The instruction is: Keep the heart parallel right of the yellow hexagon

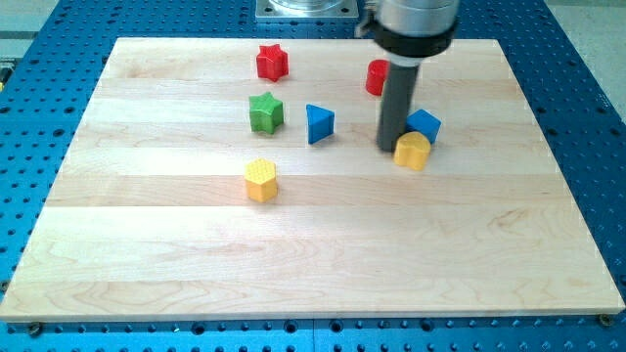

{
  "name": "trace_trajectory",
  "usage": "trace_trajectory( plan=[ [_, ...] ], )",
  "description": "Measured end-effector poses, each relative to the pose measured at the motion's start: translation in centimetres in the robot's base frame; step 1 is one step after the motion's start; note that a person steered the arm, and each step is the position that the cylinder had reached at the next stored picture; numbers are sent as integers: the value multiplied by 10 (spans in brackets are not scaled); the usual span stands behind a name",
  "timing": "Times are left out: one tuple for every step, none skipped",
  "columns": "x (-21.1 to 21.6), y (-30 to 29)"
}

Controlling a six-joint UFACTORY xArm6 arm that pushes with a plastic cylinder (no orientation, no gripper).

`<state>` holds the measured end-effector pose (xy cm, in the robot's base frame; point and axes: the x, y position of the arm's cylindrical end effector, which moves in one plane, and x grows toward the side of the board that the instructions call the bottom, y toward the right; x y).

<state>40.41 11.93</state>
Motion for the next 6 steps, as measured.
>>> trace_trajectory(
  plan=[
    [-8,51],
    [-7,66],
    [25,20],
    [75,-29],
    [94,-2],
    [119,41]
  ],
)
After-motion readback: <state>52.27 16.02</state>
